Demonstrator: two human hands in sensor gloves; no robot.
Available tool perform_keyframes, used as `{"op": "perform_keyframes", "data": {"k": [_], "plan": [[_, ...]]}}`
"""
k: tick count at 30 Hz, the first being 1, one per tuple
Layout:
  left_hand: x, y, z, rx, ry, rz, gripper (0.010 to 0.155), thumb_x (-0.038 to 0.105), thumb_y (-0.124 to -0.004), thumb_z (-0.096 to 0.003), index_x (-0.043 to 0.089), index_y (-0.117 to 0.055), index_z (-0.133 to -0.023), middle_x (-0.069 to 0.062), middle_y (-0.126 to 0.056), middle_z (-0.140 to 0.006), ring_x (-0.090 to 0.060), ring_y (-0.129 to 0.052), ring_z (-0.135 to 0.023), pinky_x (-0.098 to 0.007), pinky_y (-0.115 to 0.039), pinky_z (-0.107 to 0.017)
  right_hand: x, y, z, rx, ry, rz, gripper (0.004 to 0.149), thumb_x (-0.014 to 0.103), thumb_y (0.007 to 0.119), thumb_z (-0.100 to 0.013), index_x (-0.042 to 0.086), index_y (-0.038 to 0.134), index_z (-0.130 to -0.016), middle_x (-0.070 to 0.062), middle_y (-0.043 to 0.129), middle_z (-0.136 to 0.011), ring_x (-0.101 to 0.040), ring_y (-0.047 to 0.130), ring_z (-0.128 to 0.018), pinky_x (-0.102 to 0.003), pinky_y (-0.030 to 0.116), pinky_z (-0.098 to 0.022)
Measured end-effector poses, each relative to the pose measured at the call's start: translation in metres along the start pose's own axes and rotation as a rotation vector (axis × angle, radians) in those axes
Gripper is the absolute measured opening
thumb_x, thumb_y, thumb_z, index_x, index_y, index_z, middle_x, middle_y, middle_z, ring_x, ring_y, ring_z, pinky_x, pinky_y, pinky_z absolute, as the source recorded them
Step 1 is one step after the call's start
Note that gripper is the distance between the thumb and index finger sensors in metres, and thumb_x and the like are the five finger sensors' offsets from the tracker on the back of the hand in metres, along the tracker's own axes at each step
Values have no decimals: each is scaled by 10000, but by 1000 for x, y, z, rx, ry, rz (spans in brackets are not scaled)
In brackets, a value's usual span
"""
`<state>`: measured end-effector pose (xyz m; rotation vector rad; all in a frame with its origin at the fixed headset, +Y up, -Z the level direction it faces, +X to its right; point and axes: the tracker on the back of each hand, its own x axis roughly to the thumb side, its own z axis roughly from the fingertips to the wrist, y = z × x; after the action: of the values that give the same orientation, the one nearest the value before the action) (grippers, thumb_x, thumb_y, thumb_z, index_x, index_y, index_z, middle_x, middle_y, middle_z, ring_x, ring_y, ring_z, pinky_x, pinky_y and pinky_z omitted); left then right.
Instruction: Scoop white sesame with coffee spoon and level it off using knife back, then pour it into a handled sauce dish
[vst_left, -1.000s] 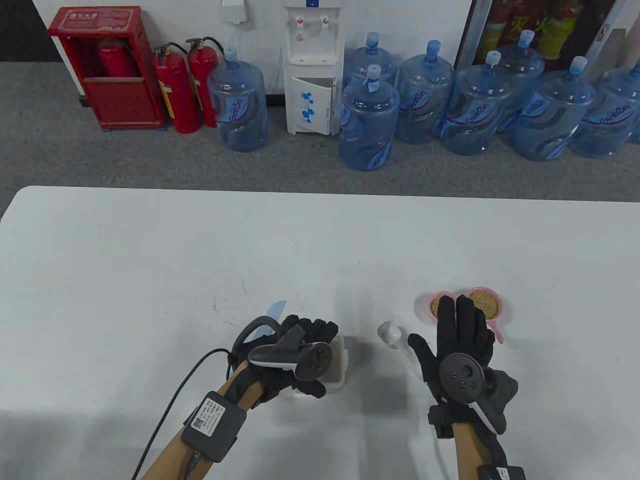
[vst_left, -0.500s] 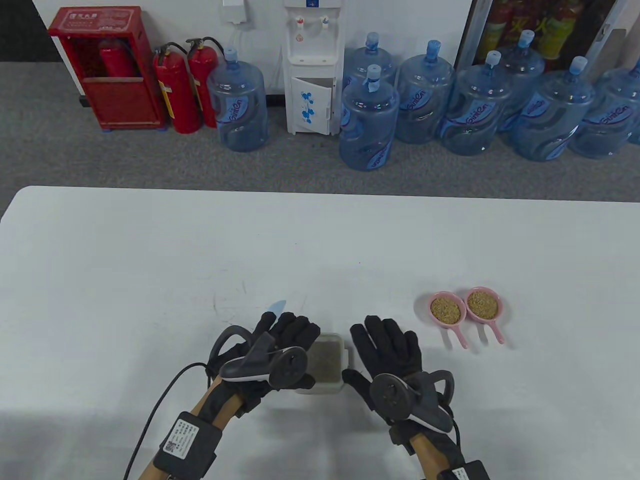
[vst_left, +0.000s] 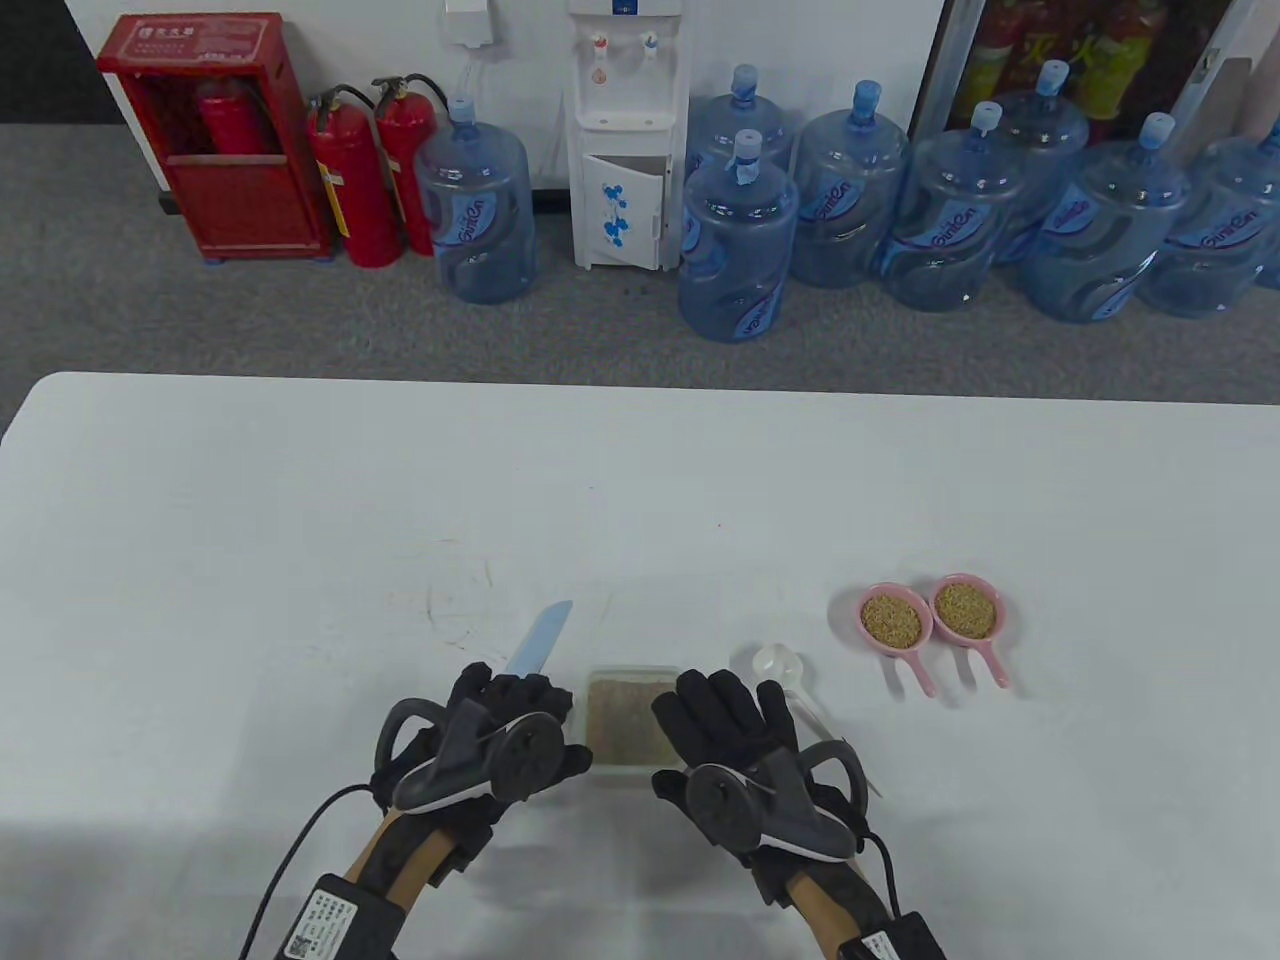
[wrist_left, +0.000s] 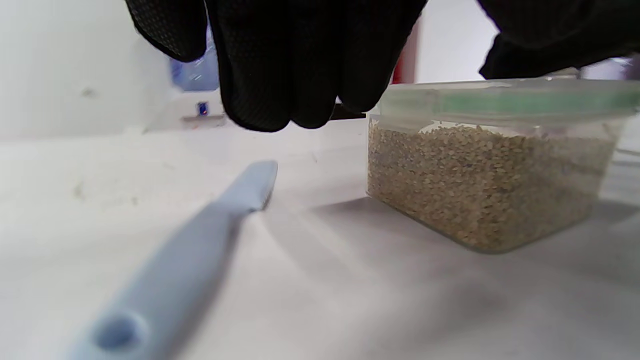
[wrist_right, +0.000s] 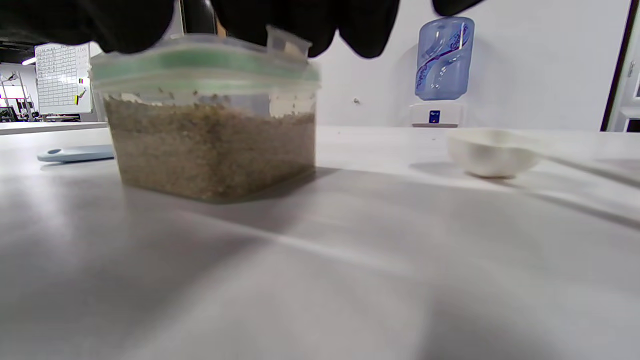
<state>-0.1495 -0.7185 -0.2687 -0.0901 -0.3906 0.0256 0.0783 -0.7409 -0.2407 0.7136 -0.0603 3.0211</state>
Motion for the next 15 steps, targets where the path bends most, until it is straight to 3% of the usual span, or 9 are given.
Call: {"op": "perform_keyframes", "data": {"k": [6,15], "plan": [[13,-8,-8,6,182,81,584,582,-720,-500,168,-876,-882,-86,-936,-929,-331,-1019,-822,-568,-685,-739,1,0,-1,-4,3,12,720,596,613,-575,263,458,-1194,-75,364,-1267,-339,455,-1153,-621,371,-803],[6,-10,-11,-84,269,294,484,475,-763,-537,140,-877,-868,-108,-940,-907,-326,-1027,-799,-570,-671,-742,2,-2,-1,-4,6,11,734,595,627,-571,248,450,-1193,-90,366,-1260,-334,490,-1144,-595,400,-809]]}}
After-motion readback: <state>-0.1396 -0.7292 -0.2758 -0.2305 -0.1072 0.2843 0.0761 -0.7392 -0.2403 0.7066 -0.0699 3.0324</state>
